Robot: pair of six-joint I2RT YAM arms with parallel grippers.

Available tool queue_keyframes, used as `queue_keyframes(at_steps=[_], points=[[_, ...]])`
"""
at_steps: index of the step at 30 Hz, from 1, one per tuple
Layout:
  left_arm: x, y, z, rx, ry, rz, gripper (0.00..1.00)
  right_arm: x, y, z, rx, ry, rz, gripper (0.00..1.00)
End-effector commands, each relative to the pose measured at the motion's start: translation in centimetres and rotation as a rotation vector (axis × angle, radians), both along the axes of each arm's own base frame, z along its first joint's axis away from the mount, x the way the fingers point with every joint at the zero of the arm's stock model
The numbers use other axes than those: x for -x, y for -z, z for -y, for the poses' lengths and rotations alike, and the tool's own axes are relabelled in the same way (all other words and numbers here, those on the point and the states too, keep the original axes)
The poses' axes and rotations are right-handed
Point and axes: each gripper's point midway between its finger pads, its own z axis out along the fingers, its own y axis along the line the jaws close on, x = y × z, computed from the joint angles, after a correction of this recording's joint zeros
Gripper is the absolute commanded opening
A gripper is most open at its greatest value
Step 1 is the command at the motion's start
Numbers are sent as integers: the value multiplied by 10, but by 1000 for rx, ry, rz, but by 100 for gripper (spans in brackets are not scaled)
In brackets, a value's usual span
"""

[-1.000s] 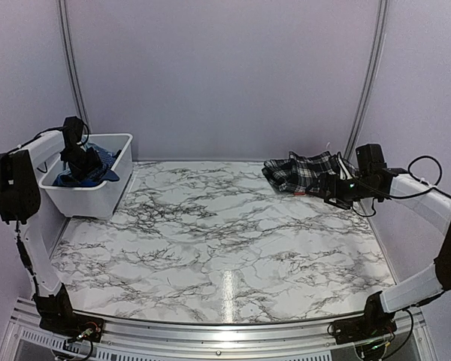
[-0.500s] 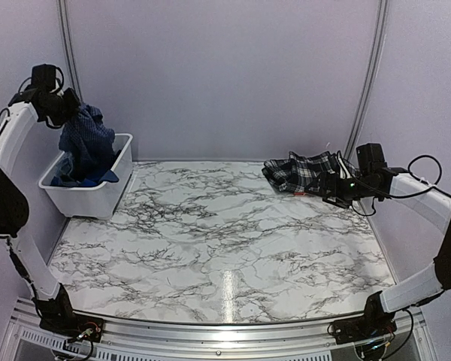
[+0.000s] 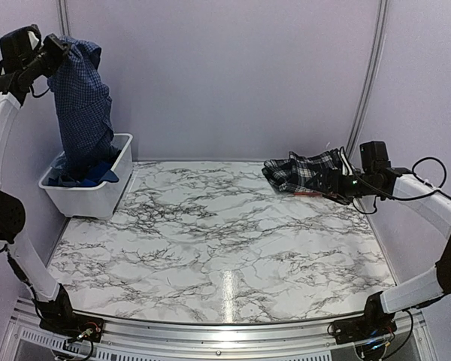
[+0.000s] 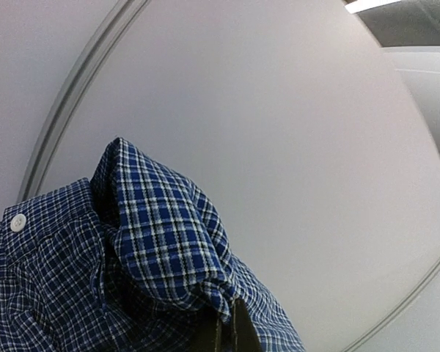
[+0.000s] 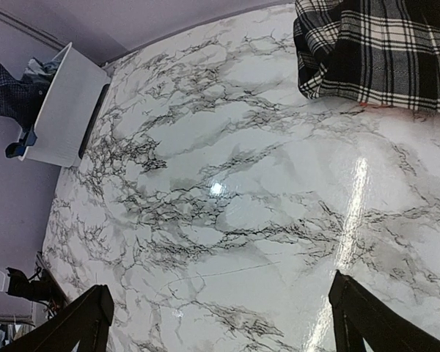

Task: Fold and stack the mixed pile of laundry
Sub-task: Place the crumpled shirt at the center of the board.

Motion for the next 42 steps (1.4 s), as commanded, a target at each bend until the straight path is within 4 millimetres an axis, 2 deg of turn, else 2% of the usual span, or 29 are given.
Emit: queue_keyframes(at_steps=[1, 5, 6, 11, 13, 16, 19, 22, 25, 27, 29, 30, 32, 34, 35, 36, 37, 38, 42], points=[[63, -119, 36, 60, 157, 409, 0, -2, -17, -3, -35, -8, 49, 99], [80, -150, 63, 113, 266, 527, 0, -5, -22, -5, -59, -12, 60, 99], [87, -157, 76, 130, 312, 562, 0, -6, -24, -6, -66, -14, 61, 98], [113, -174, 130, 163, 468, 657, 0, -6, -27, -9, -85, -19, 67, 99], [122, -176, 156, 171, 538, 669, 0, -5, -28, -9, -93, -19, 69, 98], [128, -167, 205, 192, 663, 647, 0, -4, -29, -10, -102, -21, 70, 99], [129, -146, 254, 185, 772, 583, 0, -4, -31, -10, -112, -18, 73, 98], [119, -111, 284, 189, 844, 469, 0, -3, -34, -9, -110, -10, 81, 98], [107, -62, 297, 168, 871, 322, 0, -1, -37, -6, -97, 4, 93, 98], [96, -19, 286, 166, 813, 213, 0, 2, -37, -4, -83, 10, 94, 99], [80, 39, 259, 165, 705, 64, 1, 6, -37, -2, -68, 14, 94, 98], [71, 73, 238, 159, 632, -16, 6, 8, -36, -1, -56, 14, 94, 98], [62, 149, 193, 84, 444, -221, 28, 11, -34, 1, -36, 16, 91, 98], [66, 213, 161, -60, 317, -410, 67, 15, -33, 1, -29, 7, 93, 98], [71, 235, 152, -131, 281, -481, 83, 17, -31, 0, -30, -4, 87, 99], [77, 257, 143, -184, 253, -552, 93, 20, -29, -2, -37, -14, 80, 98], [84, 272, 135, -215, 226, -600, 98, 22, -27, -5, -49, -30, 71, 99], [90, 283, 128, -243, 198, -625, 99, 24, -25, -9, -59, -45, 66, 98], [106, 313, 137, -312, 257, -678, 99, 28, -7, -36, -43, -105, 34, 98]])
